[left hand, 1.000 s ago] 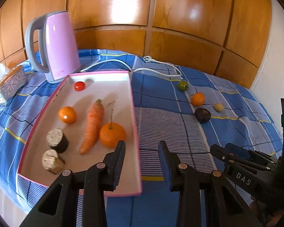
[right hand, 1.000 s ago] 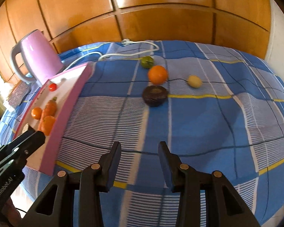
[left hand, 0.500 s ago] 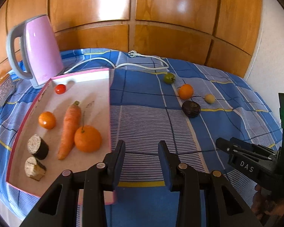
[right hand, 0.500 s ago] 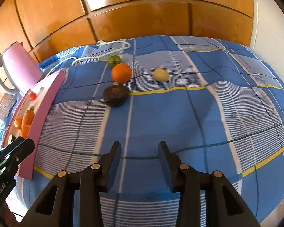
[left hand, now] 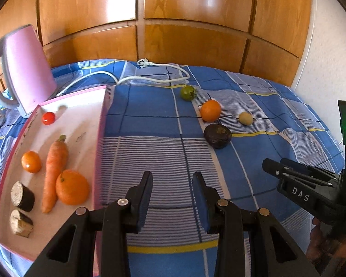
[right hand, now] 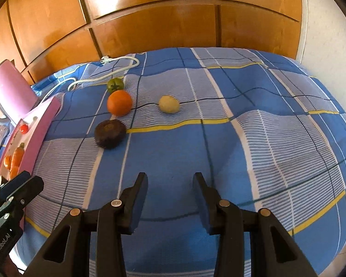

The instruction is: Organize fruits

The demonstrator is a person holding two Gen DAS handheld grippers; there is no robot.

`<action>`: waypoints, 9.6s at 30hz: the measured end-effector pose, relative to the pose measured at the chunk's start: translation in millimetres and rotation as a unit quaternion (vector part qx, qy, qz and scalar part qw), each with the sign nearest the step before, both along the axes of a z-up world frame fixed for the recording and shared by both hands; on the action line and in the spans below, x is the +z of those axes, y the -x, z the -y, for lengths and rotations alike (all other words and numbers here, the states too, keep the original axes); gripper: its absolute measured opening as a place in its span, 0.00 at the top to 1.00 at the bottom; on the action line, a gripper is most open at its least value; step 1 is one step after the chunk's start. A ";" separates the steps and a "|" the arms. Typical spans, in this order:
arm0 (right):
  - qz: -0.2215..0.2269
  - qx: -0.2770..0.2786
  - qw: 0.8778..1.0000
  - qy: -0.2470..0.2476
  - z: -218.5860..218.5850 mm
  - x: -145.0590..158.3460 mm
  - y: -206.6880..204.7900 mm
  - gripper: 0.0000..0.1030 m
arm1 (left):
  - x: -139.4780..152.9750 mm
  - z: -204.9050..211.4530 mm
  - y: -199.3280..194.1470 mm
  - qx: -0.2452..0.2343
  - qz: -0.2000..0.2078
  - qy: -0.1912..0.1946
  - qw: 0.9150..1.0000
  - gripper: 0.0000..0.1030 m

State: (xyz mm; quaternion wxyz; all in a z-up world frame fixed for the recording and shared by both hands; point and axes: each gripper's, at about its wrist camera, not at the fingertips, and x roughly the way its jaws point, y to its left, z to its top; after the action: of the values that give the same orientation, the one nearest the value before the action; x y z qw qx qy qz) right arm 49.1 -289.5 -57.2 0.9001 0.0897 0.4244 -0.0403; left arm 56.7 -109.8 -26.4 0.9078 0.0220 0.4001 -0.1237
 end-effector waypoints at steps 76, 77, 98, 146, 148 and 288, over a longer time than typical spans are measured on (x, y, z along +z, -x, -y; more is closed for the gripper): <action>0.015 0.036 0.999 0.002 24.8 -11.2 -105.5 0.72 | -32.7 67.4 -87.8 -0.047 -0.047 0.058 0.996 0.60; 0.015 0.036 0.999 0.000 25.6 -11.3 -105.4 0.72 | -32.6 64.7 -83.5 -0.045 -0.046 0.056 0.996 0.60; 0.002 0.081 0.996 0.044 -1.1 -8.1 -50.5 0.73 | -35.8 24.1 -21.8 -0.007 -0.006 0.047 0.999 0.59; 0.041 0.072 0.997 -0.004 -23.4 -8.3 38.1 0.73 | -30.1 8.6 24.9 -0.008 -0.006 0.024 1.000 0.60; 0.037 0.074 0.996 -0.018 -24.6 -7.0 39.5 0.73 | -28.1 7.3 27.9 -0.008 -0.003 0.025 1.000 0.60; 0.036 0.071 0.995 -0.055 -64.5 26.1 -6.3 0.67 | 19.3 -55.4 17.7 0.065 0.022 0.020 0.997 0.58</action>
State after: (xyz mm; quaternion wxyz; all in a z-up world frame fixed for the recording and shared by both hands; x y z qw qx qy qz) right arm 55.3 -225.0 -31.1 0.9090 0.1096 0.3990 0.0506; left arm 39.1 -54.4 -7.0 0.9227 -0.0193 0.3784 -0.0717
